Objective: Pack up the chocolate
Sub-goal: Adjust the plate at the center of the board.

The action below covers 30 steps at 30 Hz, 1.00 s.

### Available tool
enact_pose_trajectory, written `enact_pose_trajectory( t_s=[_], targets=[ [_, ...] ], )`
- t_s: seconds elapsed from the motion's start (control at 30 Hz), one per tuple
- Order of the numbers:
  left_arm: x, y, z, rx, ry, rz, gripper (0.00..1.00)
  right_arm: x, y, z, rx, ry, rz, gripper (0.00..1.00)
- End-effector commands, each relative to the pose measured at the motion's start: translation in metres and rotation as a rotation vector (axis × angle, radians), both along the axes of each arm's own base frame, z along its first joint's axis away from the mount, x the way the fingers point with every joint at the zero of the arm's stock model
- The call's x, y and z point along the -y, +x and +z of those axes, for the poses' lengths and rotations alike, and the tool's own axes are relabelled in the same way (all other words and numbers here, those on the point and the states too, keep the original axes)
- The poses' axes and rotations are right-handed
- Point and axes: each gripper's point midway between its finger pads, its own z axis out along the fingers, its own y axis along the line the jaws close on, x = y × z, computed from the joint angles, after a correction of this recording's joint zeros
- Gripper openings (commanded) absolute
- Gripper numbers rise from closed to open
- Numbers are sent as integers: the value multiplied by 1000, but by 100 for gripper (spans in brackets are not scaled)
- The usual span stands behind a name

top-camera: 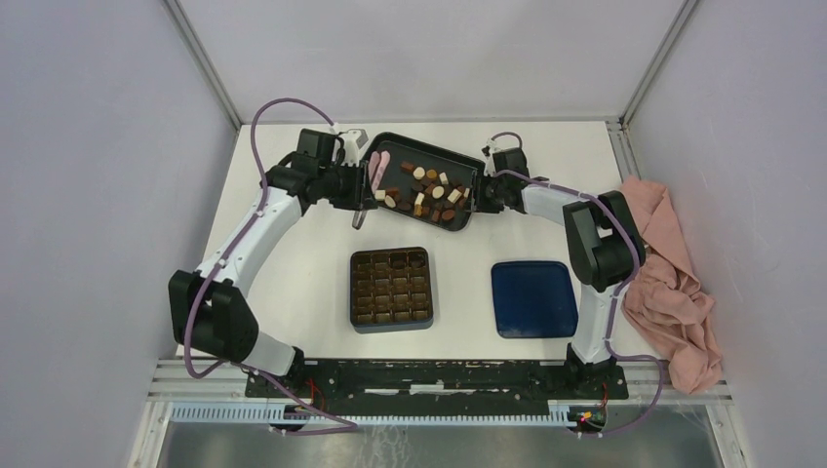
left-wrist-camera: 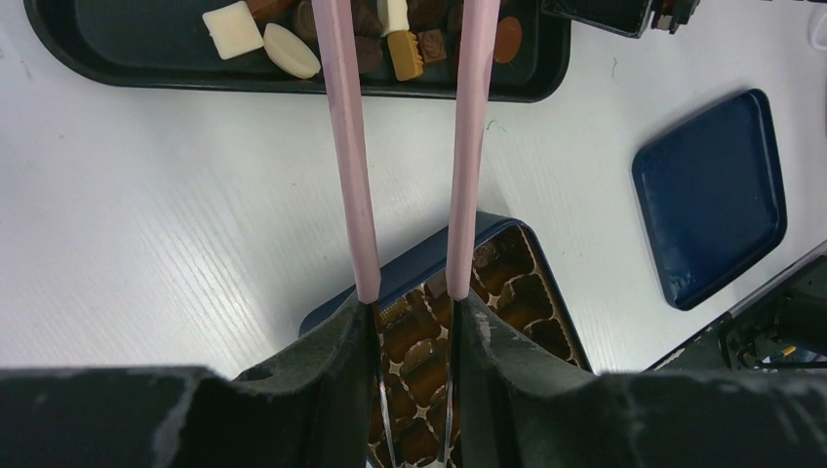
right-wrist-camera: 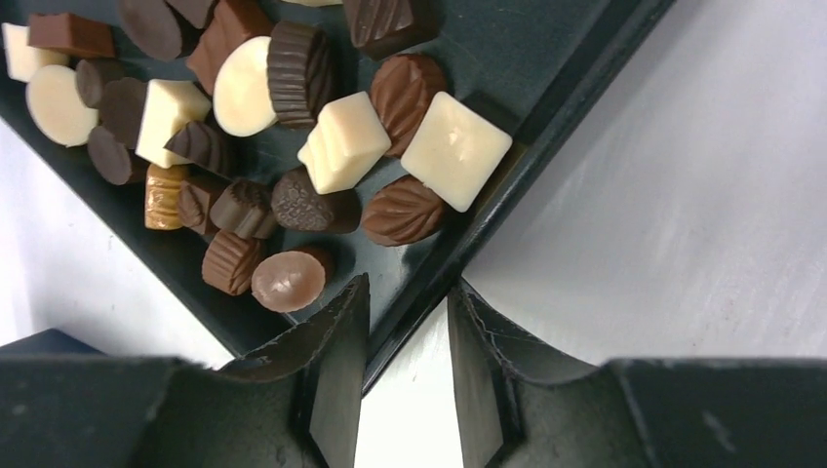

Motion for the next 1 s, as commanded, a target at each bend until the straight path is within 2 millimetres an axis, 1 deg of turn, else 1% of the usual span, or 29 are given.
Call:
enact_pose_trajectory(
  t_s=[0.0,0.07,0.13,0.17,0.2,0.37,0.47,0.6,0.83,0.97],
  targets=[
    [-3,4,27,123,-12,-12,39,5,11,1,28,-99,-36,34],
    [-4,0,29,124,-11,-12,39,8,9,-3,25,-124,-36,32],
    [-5,-2,30,125,-10,-9,39,6,7,-4,23,-131,-21,30],
    [-6,-3,30,125,-8,-6,39,5,6,-5,20,-130,-8,26],
    [-7,-4,30,126,-9,-3,39,4,4,-6,18,-132,1,25],
    [-8,-12,21,102,-3,-6,39,-3,-6,-3,27,-130,74,20],
    [-9,-16,10,74,-3,-10,38,-6,-12,0,38,-141,117,19],
    [-8,-21,4,61,-8,-12,38,-11,-21,4,60,-155,168,17],
    [-8,-26,1,50,-14,-13,38,-13,-36,2,58,-152,216,17],
    [-9,-30,-3,32,-13,-15,38,-16,-38,8,86,-155,245,17]
  ],
)
